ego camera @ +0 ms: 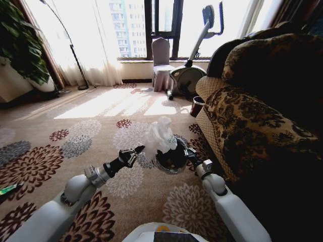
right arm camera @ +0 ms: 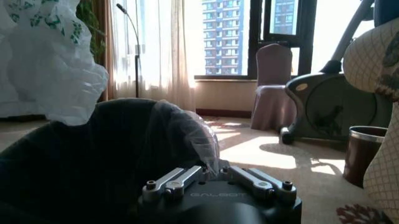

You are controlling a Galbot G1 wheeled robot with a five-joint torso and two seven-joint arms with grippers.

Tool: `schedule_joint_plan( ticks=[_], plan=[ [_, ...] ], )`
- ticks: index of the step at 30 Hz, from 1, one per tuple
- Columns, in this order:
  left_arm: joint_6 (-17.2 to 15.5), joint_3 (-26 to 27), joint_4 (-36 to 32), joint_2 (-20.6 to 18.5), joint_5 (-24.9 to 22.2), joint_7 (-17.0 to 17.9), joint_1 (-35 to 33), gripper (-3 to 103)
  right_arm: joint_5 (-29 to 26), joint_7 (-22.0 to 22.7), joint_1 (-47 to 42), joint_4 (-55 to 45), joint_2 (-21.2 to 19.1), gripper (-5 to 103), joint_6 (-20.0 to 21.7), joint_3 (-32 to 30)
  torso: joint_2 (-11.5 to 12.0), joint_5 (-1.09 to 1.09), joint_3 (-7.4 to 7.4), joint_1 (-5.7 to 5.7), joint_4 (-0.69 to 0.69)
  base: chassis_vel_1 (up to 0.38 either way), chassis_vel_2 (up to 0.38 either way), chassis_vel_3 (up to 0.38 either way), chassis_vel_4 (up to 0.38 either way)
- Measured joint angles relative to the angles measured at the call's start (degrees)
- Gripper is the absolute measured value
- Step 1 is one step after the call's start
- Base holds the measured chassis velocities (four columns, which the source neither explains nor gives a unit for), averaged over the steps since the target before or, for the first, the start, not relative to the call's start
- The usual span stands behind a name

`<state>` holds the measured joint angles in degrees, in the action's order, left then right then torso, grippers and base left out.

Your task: Pick up the trash from the ground and place it into the trash bin.

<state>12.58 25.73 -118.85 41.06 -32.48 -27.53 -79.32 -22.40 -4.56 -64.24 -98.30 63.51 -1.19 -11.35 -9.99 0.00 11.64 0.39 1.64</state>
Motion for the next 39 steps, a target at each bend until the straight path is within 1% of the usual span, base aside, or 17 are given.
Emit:
schedule_joint_plan(
  ticks=[1,4,5,8,9,10,13,14,16,17,20,22,29,32,33,35,39],
  plan=[
    [0.0,0.0,0.0,0.0,0.0,0.0,0.0,0,0.0,0.0,0.0,0.0,0.0,4,0.0,0.0,0.0,0.0,0.0,0.0,0.0,0.0,0.0,0.0,0.0],
    [-0.3,-2.4,2.1,-2.2,1.1,-0.8,2.7,0,0.6,-0.2,0.1,-0.2,-0.1,4,0.8,0.8,0.0,0.0,0.0,0.0,0.0,0.0,0.0,0.0,0.0],
    [-0.3,-2.4,2.1,-2.2,1.1,-0.8,2.7,0,0.6,-0.2,0.1,-0.2,-0.1,4,0.8,0.8,0.0,0.0,0.0,0.0,0.0,0.0,0.0,0.0,0.0],
    [-0.7,-3.7,3.4,-4.9,1.6,-1.6,5.0,0,1.2,-0.2,1.1,-0.2,0.0,4,1.6,1.8,0.0,-0.01,0.0,0.0,0.02,0.0,0.0,0.0,0.0],
    [-0.7,-3.7,3.4,-4.9,1.6,-1.6,5.0,0,1.2,-0.2,1.1,-0.2,0.0,4,1.6,1.8,0.0,-0.01,0.0,0.0,0.02,0.0,0.0,0.0,0.0],
    [-0.8,-3.9,3.6,-5.5,1.9,-2.1,5.4,0,1.4,-0.2,1.3,-0.2,0.1,4,1.9,1.9,0.0,0.01,0.0,0.0,0.02,0.0,0.0,0.0,0.0],
    [-0.7,-4.5,4.7,-8.9,3.6,-5.7,7.2,0,2.1,-0.5,2.2,-0.2,0.0,4,2.7,2.4,0.0,0.0,0.0,0.0,0.02,0.0,0.0,0.0,0.0],
    [-0.7,-4.5,4.7,-8.9,3.6,-5.7,7.2,0,2.1,-0.5,2.2,-0.2,0.0,4,2.7,2.4,0.0,0.0,0.0,0.0,0.02,0.0,0.0,0.0,0.0],
    [-0.8,-5.4,4.8,-10.6,4.0,-7.0,8.3,0,2.2,-1.1,2.5,-0.1,-0.5,4,3.2,2.4,0.0,0.0,0.0,0.0,0.02,0.0,0.0,0.0,0.0],
    [-0.9,-6.1,4.8,-11.0,4.1,-7.0,8.9,0,2.5,-1.6,2.4,-0.1,-0.8,4,3.4,2.7,0.0,0.0,0.0,0.0,0.01,0.0,0.0,0.0,0.0],
    [-1.0,-7.0,4.8,-11.0,4.1,-6.7,9.4,0,3.1,-2.0,2.2,-0.3,-1.2,4,3.6,3.4,0.0,0.0,0.0,0.0,0.0,0.0,0.0,0.0,0.0],
    [-1.1,-7.9,4.8,-10.5,4.2,-6.2,9.6,0,4.0,-2.3,1.9,-0.7,-1.5,4,3.9,4.9,0.0,0.0,0.0,0.0,0.0,0.0,0.0,0.0,0.0],
    [-1.2,-9.7,5.7,-10.3,6.2,-6.8,10.4,0,5.2,-2.3,1.7,-2.0,-2.3,4,4.7,7.4,0.0,0.0,0.0,0.0,0.02,0.0,0.0,0.0,0.0],
    [-0.7,-11.2,7.0,-10.3,9.7,-8.9,11.7,0,5.3,-2.2,2.2,-2.9,-2.9,4,5.4,8.7,0.0,0.0,0.0,0.0,0.0,0.0,0.0,0.0,0.0],
    [-0.7,-11.2,7.0,-10.3,9.7,-8.9,11.7,0,5.3,-2.2,2.2,-2.9,-2.9,4,5.4,8.7,0.0,0.0,0.0,0.0,0.0,0.0,0.0,0.0,0.0],
    [-0.5,-13.0,7.5,-10.3,11.5,-10.3,12.5,0,5.2,-2.1,2.6,-3.5,-3.2,4,5.9,9.4,0.0,0.0,0.0,0.0,0.01,0.0,0.0,0.0,0.0],
    [-0.5,-15.0,7.8,-10.2,12.9,-11.6,13.9,0,5.2,-2.1,2.8,-4.2,-3.8,4,6.4,10.2,0.0,0.0,0.0,0.0,0.02,0.0,0.0,0.0,0.0]
  ],
)
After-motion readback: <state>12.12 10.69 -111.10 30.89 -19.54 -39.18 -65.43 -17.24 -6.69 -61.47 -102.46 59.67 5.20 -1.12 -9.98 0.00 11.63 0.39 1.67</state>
